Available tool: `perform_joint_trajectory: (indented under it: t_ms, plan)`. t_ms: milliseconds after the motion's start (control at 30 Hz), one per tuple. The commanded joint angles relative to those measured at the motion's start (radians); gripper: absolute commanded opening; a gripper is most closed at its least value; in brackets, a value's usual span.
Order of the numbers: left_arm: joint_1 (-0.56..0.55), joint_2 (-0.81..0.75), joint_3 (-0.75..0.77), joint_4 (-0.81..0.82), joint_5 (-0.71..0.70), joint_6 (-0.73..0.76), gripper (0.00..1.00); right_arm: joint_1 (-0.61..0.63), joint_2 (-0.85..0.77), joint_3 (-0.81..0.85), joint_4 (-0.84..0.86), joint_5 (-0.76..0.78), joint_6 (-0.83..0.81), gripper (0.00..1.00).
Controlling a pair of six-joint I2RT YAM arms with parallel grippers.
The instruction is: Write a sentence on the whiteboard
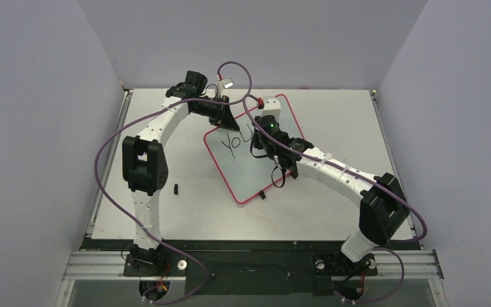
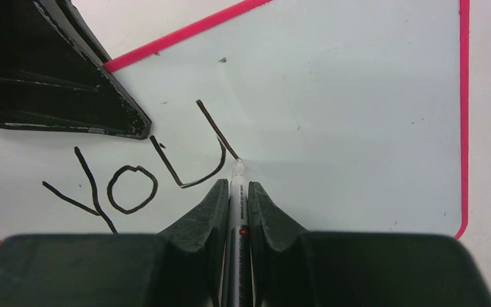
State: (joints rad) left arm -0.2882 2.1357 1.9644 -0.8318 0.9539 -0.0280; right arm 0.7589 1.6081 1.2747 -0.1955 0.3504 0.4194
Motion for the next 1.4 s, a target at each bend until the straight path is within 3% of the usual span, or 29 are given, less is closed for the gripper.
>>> perform_joint_trajectory:
  t_ms: [0,333,600,867,1367]
  plan:
    - [-0.031,-0.06,0.052,-0.023,-0.057,0.083,0.0,-0.005,-0.012,-0.054,0.005,-0.007,0.025,0.0]
    - [-0.032,-0.06,0.062,-0.032,-0.062,0.086,0.0,-0.017,-0.09,-0.063,-0.007,0.048,-0.005,0.0]
    - [-0.034,-0.06,0.062,-0.04,-0.062,0.097,0.0,-0.164,-0.166,-0.014,0.005,-0.066,0.012,0.0]
    - [-0.039,-0.058,0.066,-0.044,-0.059,0.109,0.0,-0.258,-0.119,-0.009,0.088,-0.221,0.04,0.0]
    - [-0.043,-0.063,0.07,-0.047,-0.061,0.114,0.0,-0.27,-0.006,0.073,0.16,-0.277,0.076,0.0]
